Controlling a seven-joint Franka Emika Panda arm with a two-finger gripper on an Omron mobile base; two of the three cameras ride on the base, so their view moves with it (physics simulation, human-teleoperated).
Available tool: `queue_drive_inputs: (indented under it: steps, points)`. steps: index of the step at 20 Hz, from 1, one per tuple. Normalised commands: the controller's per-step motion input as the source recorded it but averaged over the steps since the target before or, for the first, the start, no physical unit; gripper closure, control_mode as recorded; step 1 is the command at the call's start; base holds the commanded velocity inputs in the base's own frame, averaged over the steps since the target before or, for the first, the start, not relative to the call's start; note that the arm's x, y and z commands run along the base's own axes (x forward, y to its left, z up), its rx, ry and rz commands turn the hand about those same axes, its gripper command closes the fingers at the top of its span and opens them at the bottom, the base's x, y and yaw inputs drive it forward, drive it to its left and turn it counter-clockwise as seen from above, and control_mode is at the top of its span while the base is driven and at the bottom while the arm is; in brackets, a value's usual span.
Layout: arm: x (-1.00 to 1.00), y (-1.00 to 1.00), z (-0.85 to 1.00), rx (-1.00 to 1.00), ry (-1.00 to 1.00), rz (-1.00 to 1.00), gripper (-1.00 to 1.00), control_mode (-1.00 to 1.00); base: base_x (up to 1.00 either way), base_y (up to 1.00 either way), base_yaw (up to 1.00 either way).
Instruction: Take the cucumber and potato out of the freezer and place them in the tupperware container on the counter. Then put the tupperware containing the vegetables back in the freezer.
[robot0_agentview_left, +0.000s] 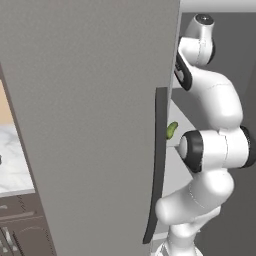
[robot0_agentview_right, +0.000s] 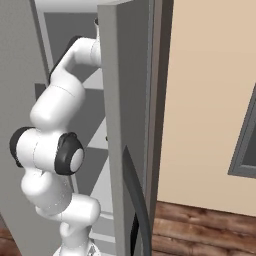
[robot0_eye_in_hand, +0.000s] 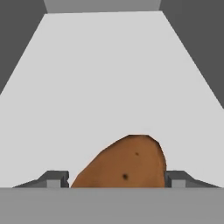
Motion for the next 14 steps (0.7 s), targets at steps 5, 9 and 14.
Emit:
queue_drive_inputs:
  steps: [5,9,14]
  points:
    - [-0.72,0.0,-0.25,0.0,-0.07,0.0,1.0,-1.0,0.0,0.0,0.0]
    - [-1.0,0.0,-0.02,0.0,-0.25,0.0,1.0,-1.0,0.0,0.0,0.0]
    - [-1.0,0.0,0.0,0.0,-0.21,-0.03,1.0,-1.0,0.0,0.0,0.0]
